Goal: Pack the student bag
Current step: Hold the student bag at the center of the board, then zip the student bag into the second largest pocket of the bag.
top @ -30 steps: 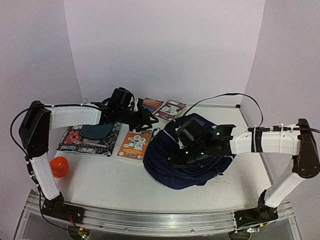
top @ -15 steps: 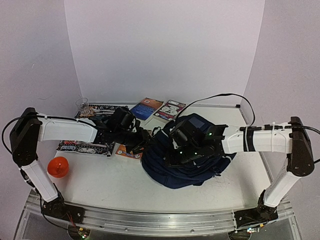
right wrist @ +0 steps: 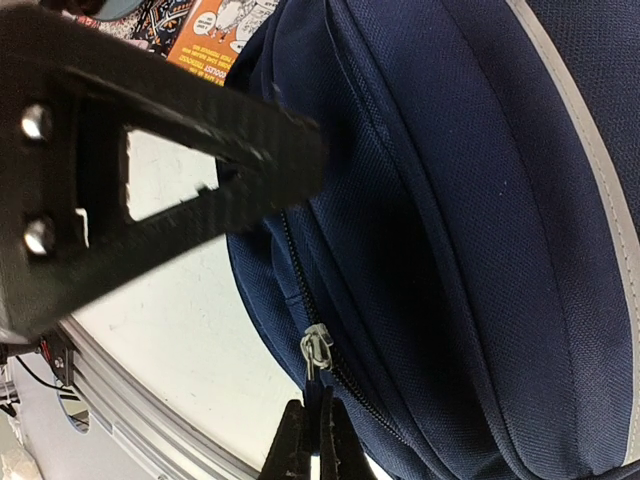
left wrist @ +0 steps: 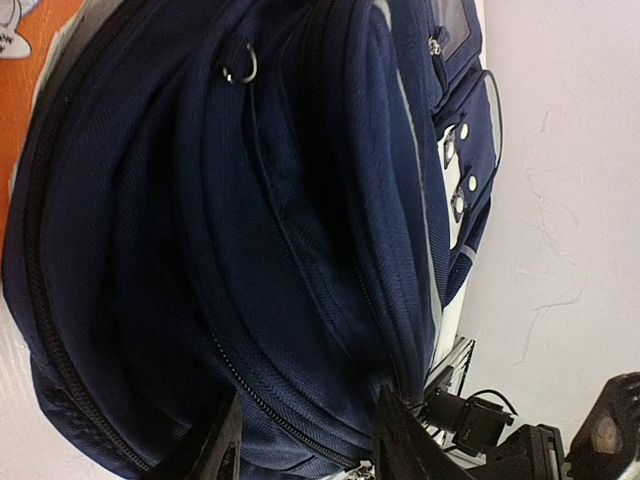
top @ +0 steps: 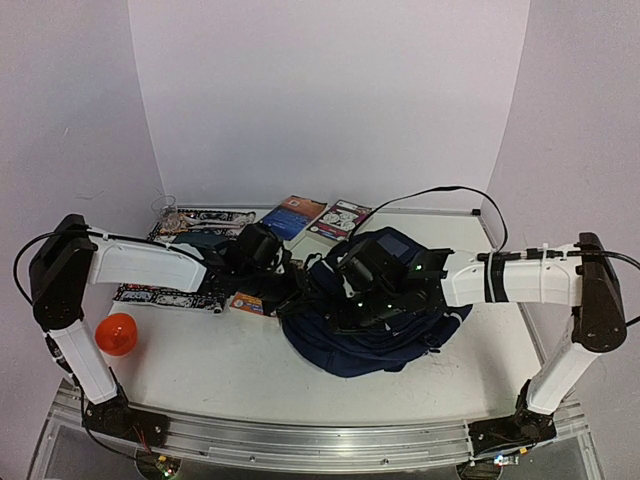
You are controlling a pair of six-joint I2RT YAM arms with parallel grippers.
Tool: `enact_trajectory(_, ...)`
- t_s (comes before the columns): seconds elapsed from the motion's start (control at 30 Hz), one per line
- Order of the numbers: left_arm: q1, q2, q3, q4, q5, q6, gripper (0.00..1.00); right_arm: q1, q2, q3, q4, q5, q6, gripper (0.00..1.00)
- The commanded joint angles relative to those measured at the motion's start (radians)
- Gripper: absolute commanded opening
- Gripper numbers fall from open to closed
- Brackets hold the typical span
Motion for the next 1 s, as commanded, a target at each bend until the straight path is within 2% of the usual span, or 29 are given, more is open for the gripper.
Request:
enact_trajectory(0.0, -0.015, 0.038, 0.044, 0.046, 0.019, -0.012, 0.38, 0.012, -0.006, 0.048, 0.053, -0.016, -0.024, 0.0)
enact_trajectory(0.2, -0.014, 0.062, 0.095, 0.058, 0.017, 0.016, 0.03, 0.013, -0.046, -0.01, 0.035, -0.016, -0.014, 0.0)
enact_trajectory(0.23, -0.014, 0.052, 0.095, 0.062, 0.011, 0.021, 0.0, 0.014, -0.063, -0.033, 0.022, -0.007, -0.008, 0.0)
enact_trajectory(0.43, -0.002, 0.025, 0.13, 0.062, -0.001, 0.07, 0.0, 0.014, -0.194, -0.185, -0.115, 0.051, 0.034, 0.0)
enact_trajectory(0.7, 0.069, 0.017, 0.188, 0.058, 0.089, 0.091, 0.0, 0.009, -0.358, -0.337, -0.318, 0.13, 0.095, 0.0)
enact_trajectory(0.97, 0.134, -0.026, 0.198, 0.023, 0.178, 0.125, 0.0, -0.094, -0.53, -0.418, -0.437, 0.198, 0.152, 0.0)
